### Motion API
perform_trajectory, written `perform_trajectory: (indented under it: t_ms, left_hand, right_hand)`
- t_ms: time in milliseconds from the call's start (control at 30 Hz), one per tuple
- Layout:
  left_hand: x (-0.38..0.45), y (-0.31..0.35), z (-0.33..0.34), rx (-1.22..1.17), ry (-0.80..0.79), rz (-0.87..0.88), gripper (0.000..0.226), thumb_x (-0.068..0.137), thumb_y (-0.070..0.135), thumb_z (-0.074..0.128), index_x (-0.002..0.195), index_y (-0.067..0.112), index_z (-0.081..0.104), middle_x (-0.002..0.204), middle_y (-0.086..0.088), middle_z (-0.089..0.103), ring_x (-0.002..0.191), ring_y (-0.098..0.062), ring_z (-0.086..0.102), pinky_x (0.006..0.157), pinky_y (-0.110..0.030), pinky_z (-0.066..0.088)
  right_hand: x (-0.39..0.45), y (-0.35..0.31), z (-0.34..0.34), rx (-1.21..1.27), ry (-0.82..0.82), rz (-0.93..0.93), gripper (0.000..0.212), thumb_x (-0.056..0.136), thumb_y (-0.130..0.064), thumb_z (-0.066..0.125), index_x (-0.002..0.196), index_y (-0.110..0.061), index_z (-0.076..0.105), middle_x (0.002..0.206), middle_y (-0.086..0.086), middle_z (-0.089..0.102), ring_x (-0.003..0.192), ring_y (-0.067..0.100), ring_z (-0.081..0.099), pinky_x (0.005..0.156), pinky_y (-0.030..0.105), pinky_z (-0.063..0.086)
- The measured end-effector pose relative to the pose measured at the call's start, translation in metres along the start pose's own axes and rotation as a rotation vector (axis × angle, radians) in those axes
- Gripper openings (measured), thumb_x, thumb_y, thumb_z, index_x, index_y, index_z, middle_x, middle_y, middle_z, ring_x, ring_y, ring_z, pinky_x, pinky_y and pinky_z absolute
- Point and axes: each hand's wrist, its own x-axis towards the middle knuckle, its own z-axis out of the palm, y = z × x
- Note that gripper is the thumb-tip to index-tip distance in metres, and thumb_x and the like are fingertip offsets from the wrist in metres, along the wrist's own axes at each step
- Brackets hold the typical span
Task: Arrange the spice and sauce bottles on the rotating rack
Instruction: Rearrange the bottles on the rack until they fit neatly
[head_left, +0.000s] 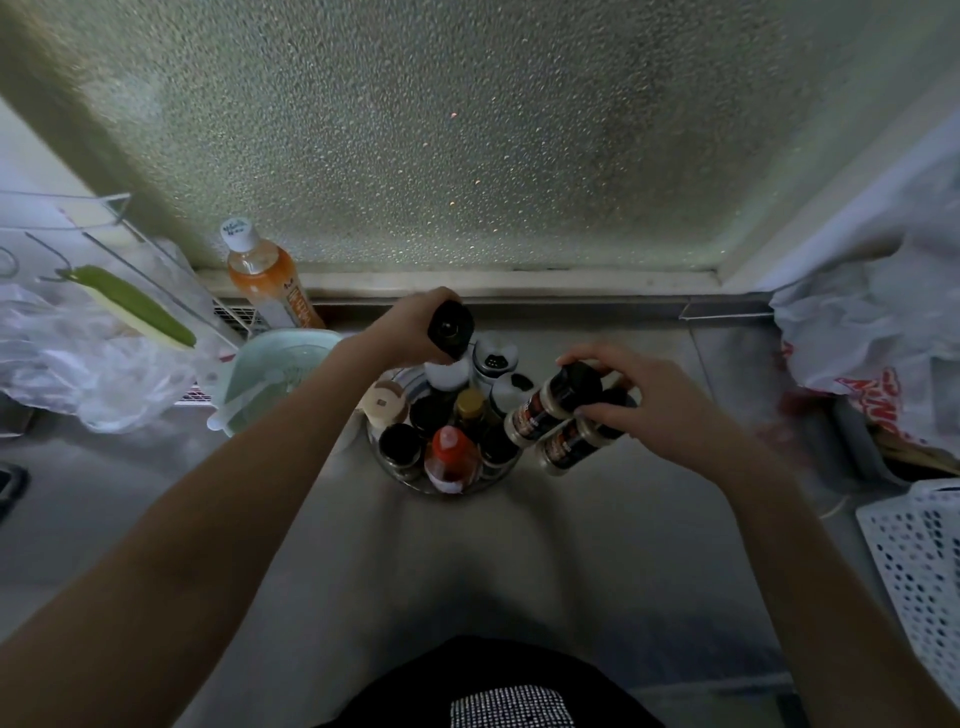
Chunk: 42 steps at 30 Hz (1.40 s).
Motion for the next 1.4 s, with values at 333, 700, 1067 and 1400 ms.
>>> perform_trajectory:
  t_ms: [333, 700, 1067, 1400]
  left_hand:
    - [-0.028, -0.025, 0.010, -0.105, -0.111, -0.318, 0.044, 0.089, 0.009, 0.056, 0.132, 0.009, 0.047, 0.125, -0.020, 0.060, 0.101, -0.031, 0.062, 0.082, -0.035, 0.050]
    - [-0.045, -0.020, 0.016, 0.039, -0.100, -0.358, 0.033, 0.094, 0.016, 0.048, 0.124, 0.004, 0.054, 0.123, -0.020, 0.060, 0.097, -0.030, 0.062, 0.075, -0.031, 0.047]
    - [-0.064, -0.003, 0.021, 0.011, -0.202, -0.395, 0.039, 0.096, 0.030, 0.045, 0.124, 0.005, 0.055, 0.127, -0.018, 0.057, 0.113, -0.031, 0.056, 0.090, -0.035, 0.046]
    - [-0.091, 0.003, 0.036, -0.102, -0.432, -0.228, 0.067, 0.075, 0.023, 0.076, 0.132, 0.018, 0.042, 0.132, -0.002, 0.050, 0.119, -0.019, 0.050, 0.101, -0.030, 0.042]
  right_hand:
    - [-0.004, 0.003, -0.002, -0.025, 0.017, 0.007, 0.047, 0.077, -0.012, 0.072, 0.112, -0.039, 0.058, 0.103, -0.007, 0.062, 0.063, -0.008, 0.054, 0.063, 0.001, 0.041]
    - [-0.014, 0.006, 0.002, -0.049, 0.021, 0.002, 0.045, 0.076, -0.011, 0.073, 0.112, -0.036, 0.059, 0.100, -0.005, 0.061, 0.061, -0.009, 0.053, 0.059, 0.001, 0.041]
    - [-0.014, 0.005, -0.003, -0.039, 0.044, -0.005, 0.045, 0.076, -0.010, 0.072, 0.110, -0.038, 0.058, 0.093, -0.017, 0.059, 0.060, -0.010, 0.054, 0.058, 0.000, 0.040]
    - [-0.010, 0.005, 0.003, -0.062, 0.008, -0.007, 0.044, 0.078, -0.012, 0.072, 0.115, -0.032, 0.058, 0.097, -0.014, 0.056, 0.068, -0.021, 0.050, 0.059, 0.002, 0.035]
